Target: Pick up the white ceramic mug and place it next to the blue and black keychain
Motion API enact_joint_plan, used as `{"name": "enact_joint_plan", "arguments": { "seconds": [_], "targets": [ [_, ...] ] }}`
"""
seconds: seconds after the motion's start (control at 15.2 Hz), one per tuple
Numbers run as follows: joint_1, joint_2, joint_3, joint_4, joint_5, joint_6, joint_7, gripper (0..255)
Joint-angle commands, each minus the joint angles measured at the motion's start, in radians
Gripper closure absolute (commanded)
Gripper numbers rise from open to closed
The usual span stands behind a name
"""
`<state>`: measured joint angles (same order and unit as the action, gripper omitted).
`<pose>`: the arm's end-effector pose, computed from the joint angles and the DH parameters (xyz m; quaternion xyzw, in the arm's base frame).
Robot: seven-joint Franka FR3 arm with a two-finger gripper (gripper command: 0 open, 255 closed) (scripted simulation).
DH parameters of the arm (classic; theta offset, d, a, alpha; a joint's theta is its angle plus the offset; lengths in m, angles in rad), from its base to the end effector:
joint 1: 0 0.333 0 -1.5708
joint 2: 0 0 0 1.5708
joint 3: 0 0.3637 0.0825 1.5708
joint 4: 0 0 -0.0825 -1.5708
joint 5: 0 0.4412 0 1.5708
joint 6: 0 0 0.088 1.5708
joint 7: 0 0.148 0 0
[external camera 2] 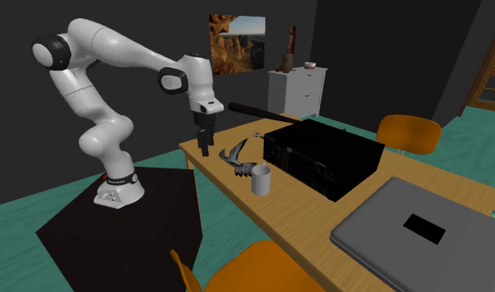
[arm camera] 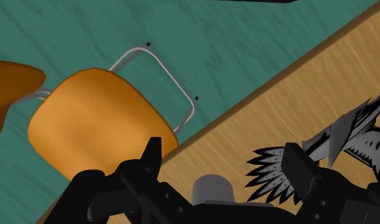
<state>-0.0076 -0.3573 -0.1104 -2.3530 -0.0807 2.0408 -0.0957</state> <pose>0.4767 -0.0652 0.4509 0.9996 0.0094 0.0200 0.0193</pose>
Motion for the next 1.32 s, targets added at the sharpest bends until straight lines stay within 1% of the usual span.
{"name": "enact_joint_plan", "arguments": {
  "seconds": [0.0,0.26,0.53,0.99,1.25],
  "targets": [
    [0.005,0.067,-0.012,0.035,0.014,0.049,-0.024,0],
    [0.012,0.215,-0.033,0.123,0.057,0.135,-0.08,0],
    [0.014,0.364,-0.045,0.233,0.113,0.198,-0.141,0],
    [-0.008,0.624,-0.033,0.478,0.218,0.25,-0.244,0],
    [-0.01,0.654,-0.029,0.478,0.227,0.282,-0.25,0]
  ]
}}
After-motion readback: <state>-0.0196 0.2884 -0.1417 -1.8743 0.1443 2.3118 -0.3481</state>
